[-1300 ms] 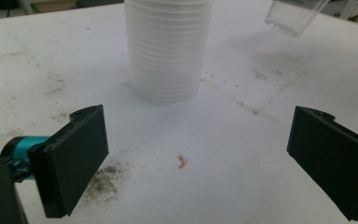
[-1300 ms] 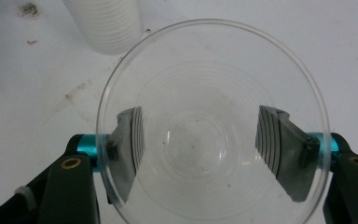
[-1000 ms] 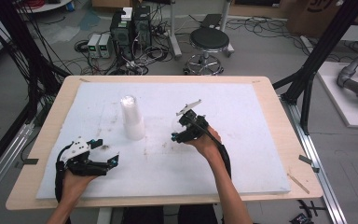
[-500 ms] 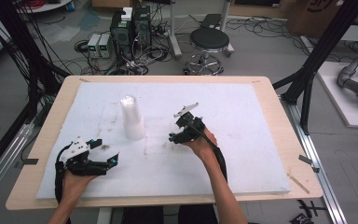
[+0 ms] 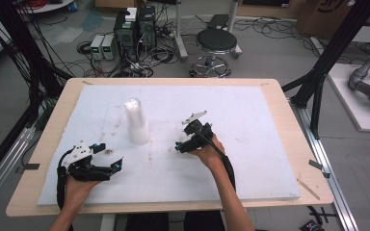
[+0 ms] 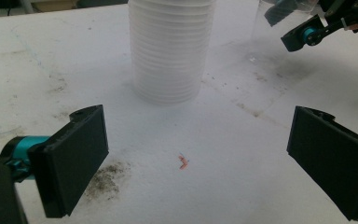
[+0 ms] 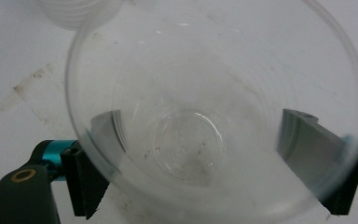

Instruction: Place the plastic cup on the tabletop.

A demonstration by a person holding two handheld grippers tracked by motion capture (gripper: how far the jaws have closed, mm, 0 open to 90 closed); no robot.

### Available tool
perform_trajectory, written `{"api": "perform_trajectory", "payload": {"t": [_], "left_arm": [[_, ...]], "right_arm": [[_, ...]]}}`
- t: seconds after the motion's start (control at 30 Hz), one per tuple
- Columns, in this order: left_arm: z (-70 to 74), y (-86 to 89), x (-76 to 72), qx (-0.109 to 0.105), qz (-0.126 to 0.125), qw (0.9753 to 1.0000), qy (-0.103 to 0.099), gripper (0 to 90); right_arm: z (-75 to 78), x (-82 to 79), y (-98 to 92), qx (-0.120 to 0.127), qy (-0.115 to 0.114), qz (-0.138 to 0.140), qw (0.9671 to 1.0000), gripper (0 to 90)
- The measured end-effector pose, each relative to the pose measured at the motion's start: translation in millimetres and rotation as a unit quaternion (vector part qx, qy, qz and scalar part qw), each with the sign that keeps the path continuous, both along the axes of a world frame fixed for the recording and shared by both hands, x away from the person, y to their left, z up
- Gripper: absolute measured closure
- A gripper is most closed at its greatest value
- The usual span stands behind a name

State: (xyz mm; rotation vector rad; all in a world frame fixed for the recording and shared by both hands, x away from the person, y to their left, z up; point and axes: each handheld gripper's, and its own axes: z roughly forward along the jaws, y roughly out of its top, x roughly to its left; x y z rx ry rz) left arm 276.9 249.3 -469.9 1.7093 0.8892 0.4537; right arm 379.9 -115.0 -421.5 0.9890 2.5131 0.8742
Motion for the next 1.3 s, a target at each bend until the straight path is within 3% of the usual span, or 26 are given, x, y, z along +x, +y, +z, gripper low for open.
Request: {"api": "perform_trajectory", "payload": {"t": [0.13,0.27,0.43,0.53,0.67,0.8,1.0,1.13,1.3], "left_arm": [[-0.2,0.8,0.4,-0.005,0.002,1.0,0.001,5.2],[-0.3,1.1,0.4,-0.009,0.003,0.9999,0.003,5.2],[-0.4,1.7,0.4,-0.01,0.005,0.9999,0.001,5.2],[-0.4,2.2,0.5,-0.009,0.005,0.9999,0.003,5.2],[-0.5,2.2,-1.2,-0.012,0.011,0.9999,-0.005,5.2],[-0.6,2.5,-2.6,-0.015,0.015,0.9997,-0.01,5.2],[-0.6,2.9,-3.8,-0.016,0.017,0.9996,-0.016,5.2],[-0.6,2.2,-4.5,-0.013,0.018,0.9996,-0.02,5.2],[-0.7,2.9,-3.4,-0.018,0.017,0.9996,-0.014,5.2]], "right_arm": [[-1.0,-12.0,-14.9,0.021,-0.013,-0.006,0.9997,14.3],[-3.3,-31.9,-34.8,0.05,-0.041,-0.008,0.9979,14.3],[-6.5,-58.8,-66.0,0.084,-0.083,-0.008,0.9929,14.4],[-9.4,-71.5,-86.3,0.09,-0.115,-0.021,0.9891,14.4],[-14.3,-80.3,-110.8,0.1,-0.14,-0.047,0.984,14.4],[-20.8,-82.3,-128.4,0.123,-0.149,-0.066,0.9789,14.5],[-32.1,-81.6,-141.7,0.138,-0.136,-0.091,0.9769,14.6],[-31.7,-81.9,-142.2,0.144,-0.145,-0.094,0.9744,15.0],[-32.1,-82.9,-142.2,0.139,-0.15,-0.094,0.9744,15.1]]}}
